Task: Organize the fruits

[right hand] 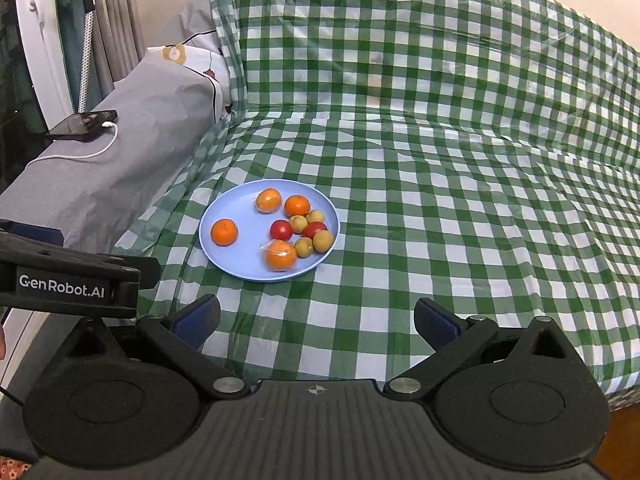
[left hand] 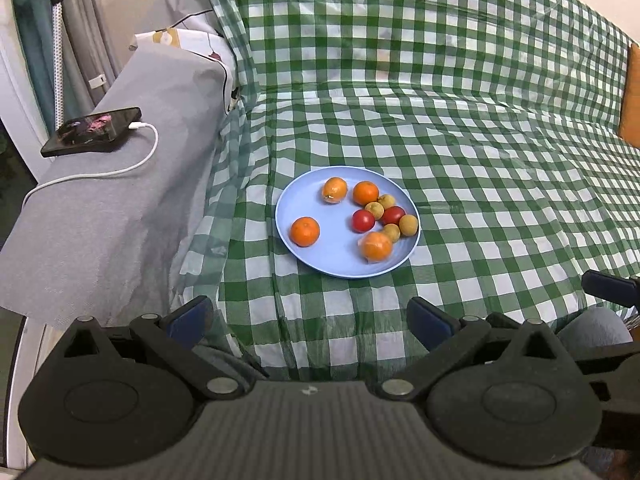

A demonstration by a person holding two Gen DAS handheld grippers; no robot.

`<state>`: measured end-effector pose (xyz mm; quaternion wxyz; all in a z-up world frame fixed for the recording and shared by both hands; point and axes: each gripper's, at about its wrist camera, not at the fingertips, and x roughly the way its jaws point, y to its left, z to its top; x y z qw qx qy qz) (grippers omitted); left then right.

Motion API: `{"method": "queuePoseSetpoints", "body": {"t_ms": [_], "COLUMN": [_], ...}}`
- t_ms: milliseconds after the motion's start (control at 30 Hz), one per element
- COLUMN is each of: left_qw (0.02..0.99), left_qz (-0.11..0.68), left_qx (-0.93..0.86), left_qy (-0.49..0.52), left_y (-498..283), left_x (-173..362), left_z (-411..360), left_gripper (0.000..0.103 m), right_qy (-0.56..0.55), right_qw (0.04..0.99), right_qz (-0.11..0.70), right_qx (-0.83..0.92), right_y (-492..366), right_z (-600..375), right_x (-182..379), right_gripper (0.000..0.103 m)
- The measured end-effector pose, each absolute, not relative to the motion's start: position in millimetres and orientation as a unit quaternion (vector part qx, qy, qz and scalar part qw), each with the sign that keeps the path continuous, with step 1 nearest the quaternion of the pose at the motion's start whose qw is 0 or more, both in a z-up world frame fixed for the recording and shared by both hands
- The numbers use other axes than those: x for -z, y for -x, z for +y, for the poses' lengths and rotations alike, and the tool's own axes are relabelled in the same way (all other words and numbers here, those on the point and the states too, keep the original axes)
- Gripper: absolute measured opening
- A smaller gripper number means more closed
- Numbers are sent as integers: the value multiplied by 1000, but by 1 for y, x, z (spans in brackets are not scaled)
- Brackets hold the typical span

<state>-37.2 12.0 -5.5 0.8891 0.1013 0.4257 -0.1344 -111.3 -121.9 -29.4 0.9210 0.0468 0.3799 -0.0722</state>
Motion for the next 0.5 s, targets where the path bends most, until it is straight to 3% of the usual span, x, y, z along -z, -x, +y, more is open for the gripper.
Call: {"method": "queuePoseSetpoints", "body": {"t_ms": [500], "left_qw": [888], "left_qz": [431], "left_qx": [124], "left_qy": [-98], "left_y": [36], "left_x": [7], "left_z": [19], "left_gripper": [103], "right_qy": [-45], "right_qw": [923], "right_qz": [374], "right_qx": [75], "right_y": [116], "right_z": [-120], "right_x": [26], "right_gripper": [102]}}
